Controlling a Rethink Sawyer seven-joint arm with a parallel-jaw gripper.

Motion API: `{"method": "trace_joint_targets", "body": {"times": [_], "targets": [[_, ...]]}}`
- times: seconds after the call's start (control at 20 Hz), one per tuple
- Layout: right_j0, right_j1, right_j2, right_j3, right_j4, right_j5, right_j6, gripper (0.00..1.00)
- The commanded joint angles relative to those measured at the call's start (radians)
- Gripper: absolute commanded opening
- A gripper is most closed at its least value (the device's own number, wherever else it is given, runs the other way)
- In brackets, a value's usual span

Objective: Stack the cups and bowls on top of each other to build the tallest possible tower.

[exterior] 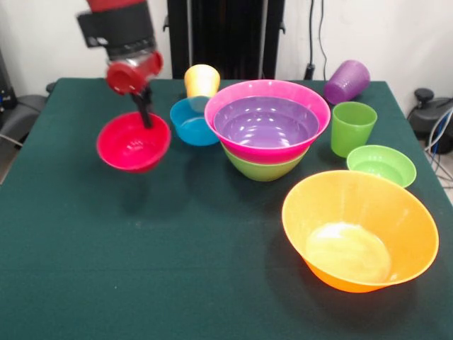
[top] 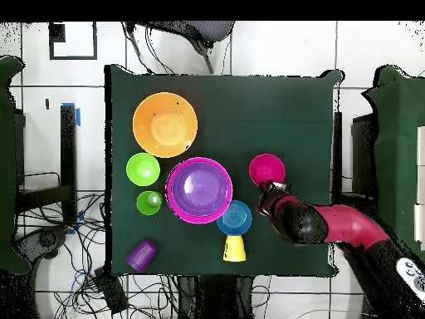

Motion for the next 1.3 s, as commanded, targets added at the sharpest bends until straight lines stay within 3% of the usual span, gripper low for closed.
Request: {"method": "trace_joint_targets", "body": {"times": [0.05,0.2,0.35,0.65,1.3], "targets": [[-0.052,-0.126,0.196,0.055,0.023,0.262,-0.267,0.0],[-0.057,-0.129,0.229,0.067,-0.015,0.3,-0.287,0.0],[-0.02,-0.103,0.214,0.083,-0.055,0.337,-0.258,0.0],[-0.051,-0.024,0.331,0.118,-0.008,0.357,-0.263,0.0],[-0.113,-0.107,0.566,0.181,0.045,0.385,-0.232,0.0]]}}
